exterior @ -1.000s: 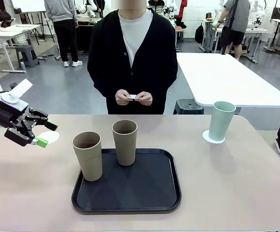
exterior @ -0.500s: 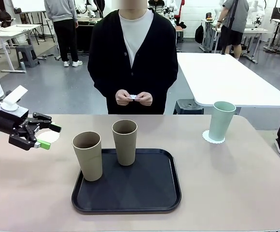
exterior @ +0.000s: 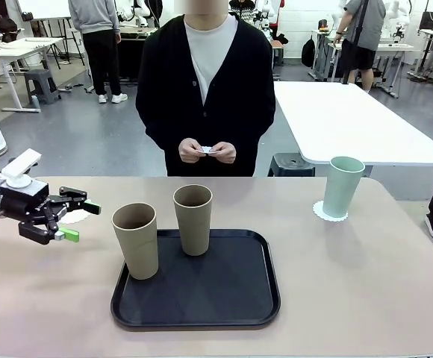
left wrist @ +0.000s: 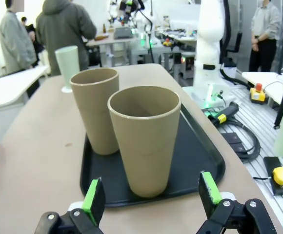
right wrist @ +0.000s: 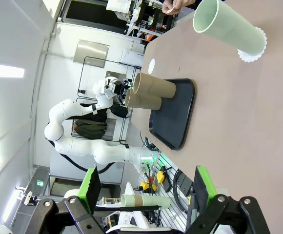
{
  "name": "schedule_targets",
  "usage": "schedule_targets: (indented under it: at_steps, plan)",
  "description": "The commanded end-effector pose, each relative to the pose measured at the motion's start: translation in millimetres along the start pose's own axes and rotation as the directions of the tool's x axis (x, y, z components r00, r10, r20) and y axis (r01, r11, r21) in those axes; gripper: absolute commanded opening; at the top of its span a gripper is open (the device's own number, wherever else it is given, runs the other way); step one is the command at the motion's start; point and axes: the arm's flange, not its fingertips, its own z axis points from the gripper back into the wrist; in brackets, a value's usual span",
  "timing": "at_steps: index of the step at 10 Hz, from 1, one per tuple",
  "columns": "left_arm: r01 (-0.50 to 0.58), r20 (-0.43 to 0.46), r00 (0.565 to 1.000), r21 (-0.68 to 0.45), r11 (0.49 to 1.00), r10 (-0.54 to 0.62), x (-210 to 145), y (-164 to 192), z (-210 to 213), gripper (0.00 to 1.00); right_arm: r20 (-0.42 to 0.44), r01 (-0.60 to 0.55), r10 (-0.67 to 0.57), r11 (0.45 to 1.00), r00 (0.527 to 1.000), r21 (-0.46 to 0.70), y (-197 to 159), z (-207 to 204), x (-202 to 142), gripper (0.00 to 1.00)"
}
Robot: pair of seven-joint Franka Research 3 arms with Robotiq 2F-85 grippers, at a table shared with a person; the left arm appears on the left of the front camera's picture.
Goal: Place coasters on the table and set cups on them.
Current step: Take one Reusable plastic cup from the Flat Tray and place it on a coaster set by the human.
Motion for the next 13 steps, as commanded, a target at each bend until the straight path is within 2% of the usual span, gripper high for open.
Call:
schedule_targets:
  at_steps: [1, 3, 13]
  plan:
    - [0.064, 0.046, 0.997, 0.005, 0.998, -0.065, -6.0, 7.0, -8.2, 1.0, 0.013, 0.016, -0.016, 1.0, 1.0, 0.001, 1.0, -0.3, 3.3, 1.0]
    - [0.098, 0.064, 0.993, 0.001, 0.995, -0.098, -12.9, 10.5, -18.9, 1.0, 0.013, 0.016, -0.016, 1.0, 1.0, 0.001, 1.0, -0.3, 3.3, 1.0]
    - [0.067, 0.079, 0.995, -0.1, 0.993, -0.059, -25.4, 42.8, -77.9, 1.0, 0.013, 0.016, -0.016, 1.0, 1.0, 0.001, 1.0, -0.3, 3.3, 1.0]
